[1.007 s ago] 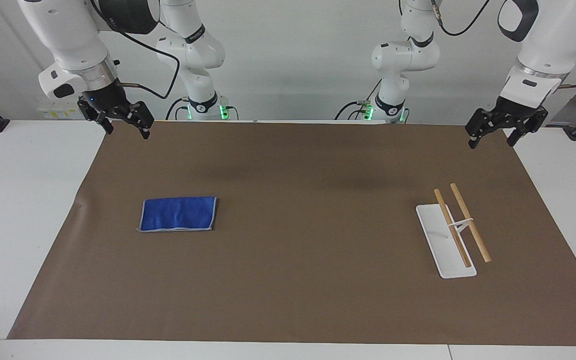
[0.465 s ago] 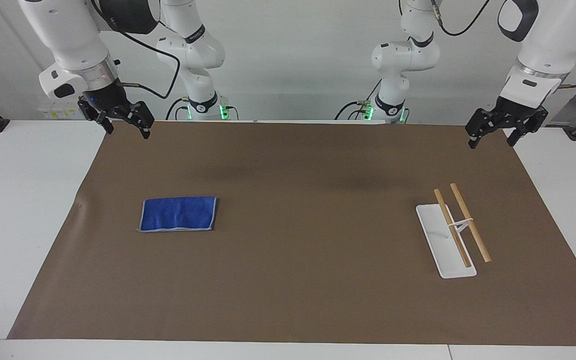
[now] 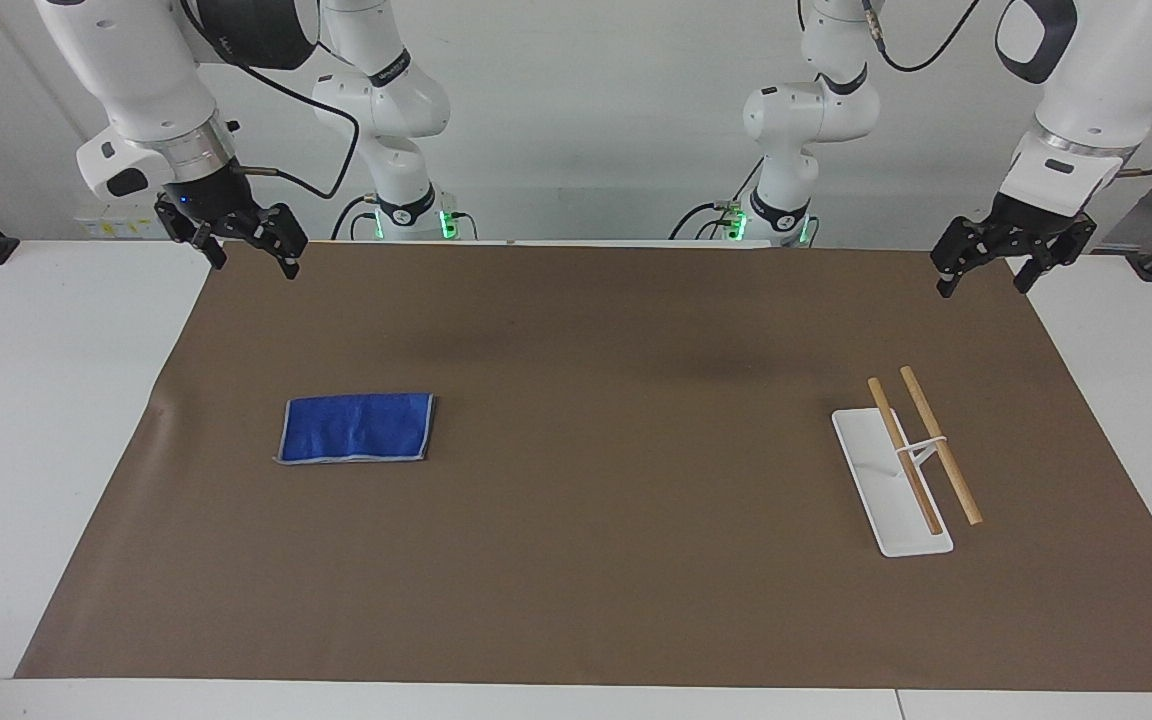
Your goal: Right arm passes towel to left arm to hang
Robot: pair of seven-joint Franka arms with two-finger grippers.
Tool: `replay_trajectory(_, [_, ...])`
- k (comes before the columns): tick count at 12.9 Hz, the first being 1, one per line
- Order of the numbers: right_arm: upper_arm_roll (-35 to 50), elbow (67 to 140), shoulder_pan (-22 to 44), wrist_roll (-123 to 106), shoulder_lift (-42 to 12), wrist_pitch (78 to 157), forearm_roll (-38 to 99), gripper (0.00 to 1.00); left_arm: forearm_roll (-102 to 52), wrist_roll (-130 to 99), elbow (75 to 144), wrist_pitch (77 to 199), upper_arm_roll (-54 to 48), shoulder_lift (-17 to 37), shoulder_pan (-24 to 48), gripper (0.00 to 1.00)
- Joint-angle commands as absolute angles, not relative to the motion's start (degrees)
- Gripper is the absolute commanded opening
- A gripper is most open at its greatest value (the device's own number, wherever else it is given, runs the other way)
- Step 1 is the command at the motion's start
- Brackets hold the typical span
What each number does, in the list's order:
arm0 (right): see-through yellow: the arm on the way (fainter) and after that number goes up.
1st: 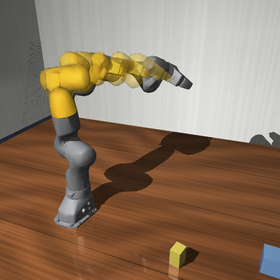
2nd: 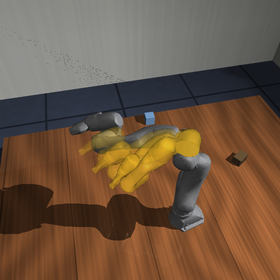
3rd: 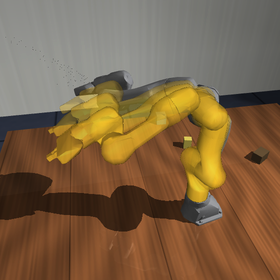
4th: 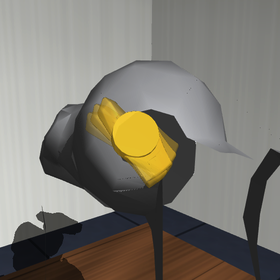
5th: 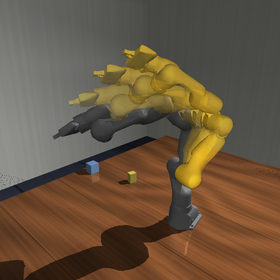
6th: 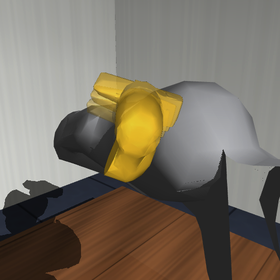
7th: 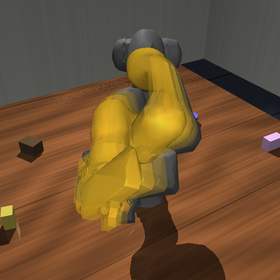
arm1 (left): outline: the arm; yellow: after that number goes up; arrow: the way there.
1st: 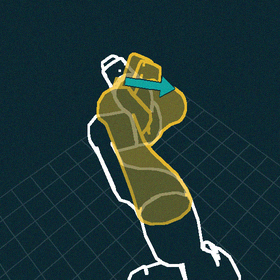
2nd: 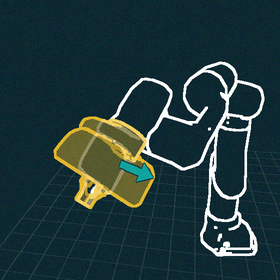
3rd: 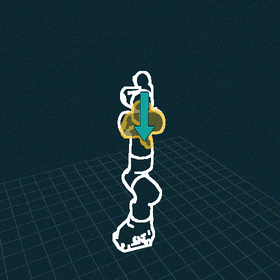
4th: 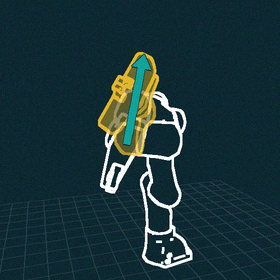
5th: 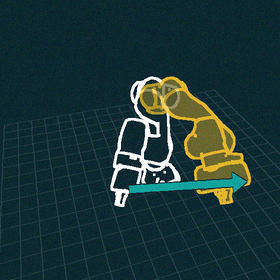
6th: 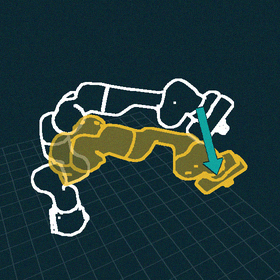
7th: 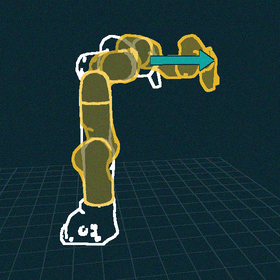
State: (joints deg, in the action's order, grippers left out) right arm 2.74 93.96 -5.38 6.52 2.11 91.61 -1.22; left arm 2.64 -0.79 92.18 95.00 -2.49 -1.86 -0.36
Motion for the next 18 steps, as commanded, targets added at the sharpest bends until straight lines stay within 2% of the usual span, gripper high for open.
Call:
replay_trajectory(1, [2.9,98.52,-6.5,5.63,4.13,96.06,-0.97,1.0,1.93,-1.05,93.08,95.1,-2.37,-2.55,-0.53,1.0])
replay_trajectory(5, [2.9,104.31,-6.5,5.19,4.04,102.64,-0.97,1.0,1.93,-1.05,93.16,95.1,-2.37,-2.55,-0.53,1.0])
replay_trajectory(11, [2.99,115.21,-5.62,5.19,2.29,118.53,-0.97,1.0,1.93,-1.05,93.16,95.1,-2.37,-2.55,-0.53,1.0])
replay_trajectory(18, [3.08,120.14,-4.31,5.01,-5.96,130.94,-1.05,1.0,1.93,-1.05,93.08,95.1,-2.37,-2.55,-0.53,1.0])
